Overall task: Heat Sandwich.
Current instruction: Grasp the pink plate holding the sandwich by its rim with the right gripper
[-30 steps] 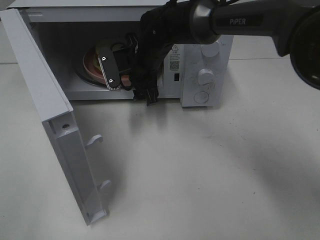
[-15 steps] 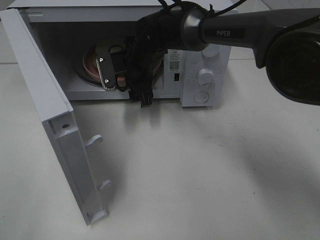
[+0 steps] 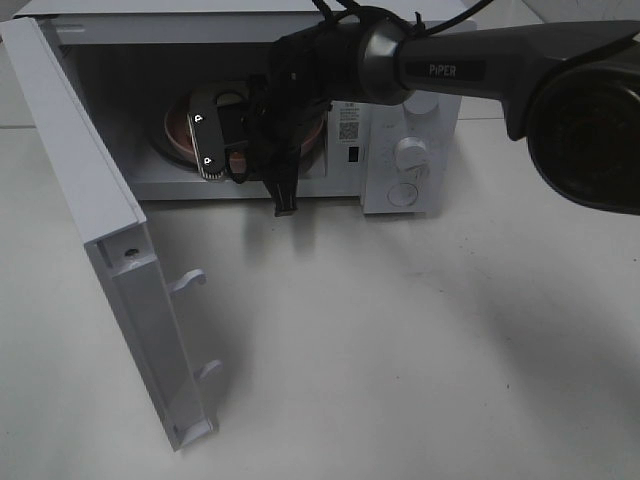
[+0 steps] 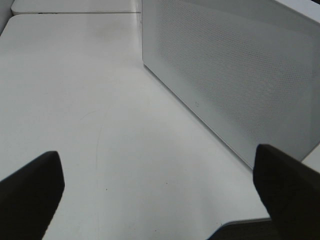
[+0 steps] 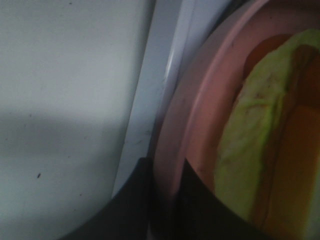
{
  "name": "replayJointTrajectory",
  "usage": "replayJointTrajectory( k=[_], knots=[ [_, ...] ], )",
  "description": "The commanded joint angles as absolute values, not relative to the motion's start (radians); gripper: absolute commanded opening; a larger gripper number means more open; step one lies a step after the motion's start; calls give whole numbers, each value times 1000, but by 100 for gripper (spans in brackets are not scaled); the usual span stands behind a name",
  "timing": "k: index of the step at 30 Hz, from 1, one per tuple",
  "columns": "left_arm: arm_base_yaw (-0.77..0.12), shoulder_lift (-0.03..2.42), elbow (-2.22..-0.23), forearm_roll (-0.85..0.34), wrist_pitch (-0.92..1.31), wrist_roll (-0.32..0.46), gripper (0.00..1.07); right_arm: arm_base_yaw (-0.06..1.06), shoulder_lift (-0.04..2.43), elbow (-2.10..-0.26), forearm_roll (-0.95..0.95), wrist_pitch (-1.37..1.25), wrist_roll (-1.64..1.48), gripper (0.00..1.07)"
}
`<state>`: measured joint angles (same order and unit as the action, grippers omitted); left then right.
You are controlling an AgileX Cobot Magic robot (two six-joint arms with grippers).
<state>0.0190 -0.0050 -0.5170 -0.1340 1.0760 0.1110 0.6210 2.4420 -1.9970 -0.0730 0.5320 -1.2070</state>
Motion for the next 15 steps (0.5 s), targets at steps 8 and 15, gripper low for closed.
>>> replayJointTrajectory(
  k=[8,15],
  knots=[
    [23,-10,-516,-141,1071,105,97,618,2426,-1985,-60,561,-1185,0],
    [23,-10,-516,-141,1071,105,97,618,2380,-1914,-68,559,-1249,0]
  ],
)
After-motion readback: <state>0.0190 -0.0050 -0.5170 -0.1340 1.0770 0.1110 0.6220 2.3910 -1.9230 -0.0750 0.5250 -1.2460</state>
